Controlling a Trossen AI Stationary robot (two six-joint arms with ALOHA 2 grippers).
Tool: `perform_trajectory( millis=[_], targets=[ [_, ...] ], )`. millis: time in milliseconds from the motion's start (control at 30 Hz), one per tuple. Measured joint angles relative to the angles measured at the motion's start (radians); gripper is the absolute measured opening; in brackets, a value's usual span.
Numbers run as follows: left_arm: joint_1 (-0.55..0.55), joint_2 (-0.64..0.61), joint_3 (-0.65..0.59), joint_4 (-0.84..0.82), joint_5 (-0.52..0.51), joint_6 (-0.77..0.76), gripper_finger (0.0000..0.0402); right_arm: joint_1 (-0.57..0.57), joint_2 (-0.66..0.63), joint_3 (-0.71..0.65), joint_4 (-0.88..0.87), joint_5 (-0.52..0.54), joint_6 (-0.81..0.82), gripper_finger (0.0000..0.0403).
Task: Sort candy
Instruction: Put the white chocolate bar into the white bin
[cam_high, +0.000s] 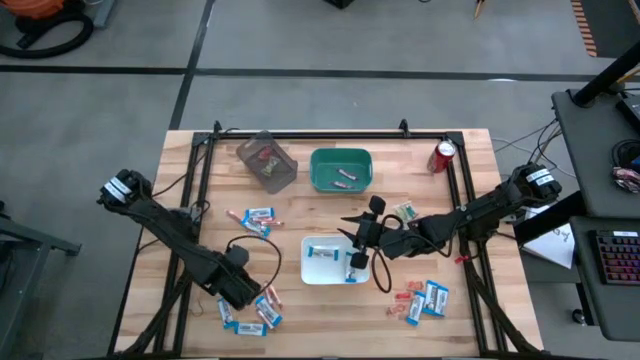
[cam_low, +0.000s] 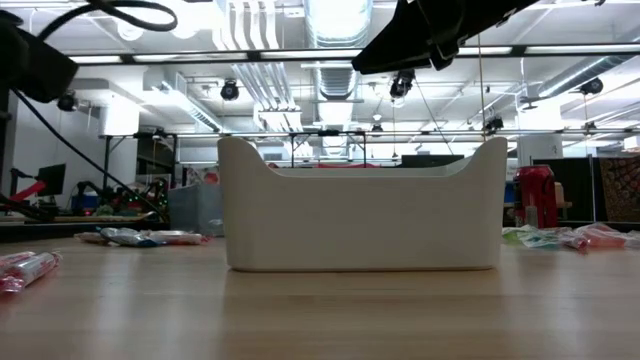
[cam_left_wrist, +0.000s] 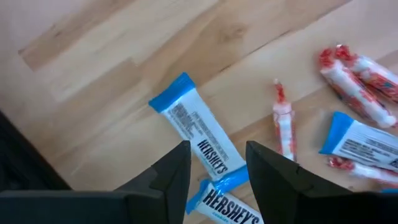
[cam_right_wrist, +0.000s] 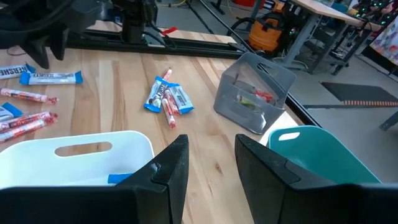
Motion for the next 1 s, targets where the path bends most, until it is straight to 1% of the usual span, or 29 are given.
perform_trajectory(
  millis=[133, 267, 433, 567, 800, 1000],
  targets=[
    [-0.022, 0.01, -0.004, 0.0, -0.001, -0.043, 0.0149, 0.0, 0.0, 0.0, -0.002, -0.001, 0.0, 0.0125],
    [-0.024, 0.043, -0.008, 0.002, -0.005, -0.052, 0.0167, 0.0, 0.0, 0.0, -0.01, -0.003, 0.001, 0.0125],
    [-0.024, 0.099, -0.011, 0.017, -0.025, -0.024, 0.0187, 0.0, 0.0, 0.0, -0.01, -0.003, 0.001, 0.0125],
    [-0.023, 0.137, -0.013, 0.03, -0.026, 0.007, 0.0189, 0.0, 0.0, 0.0, -0.01, -0.003, 0.001, 0.0125],
    [-0.023, 0.173, -0.028, 0.043, -0.026, 0.03, 0.0169, 0.0, 0.0, 0.0, -0.01, -0.003, 0.008, 0.0125],
    [-0.024, 0.175, -0.029, 0.059, -0.029, 0.048, 0.0123, 0.0, 0.0, 0.0, -0.014, -0.003, 0.008, 0.0125]
  ],
)
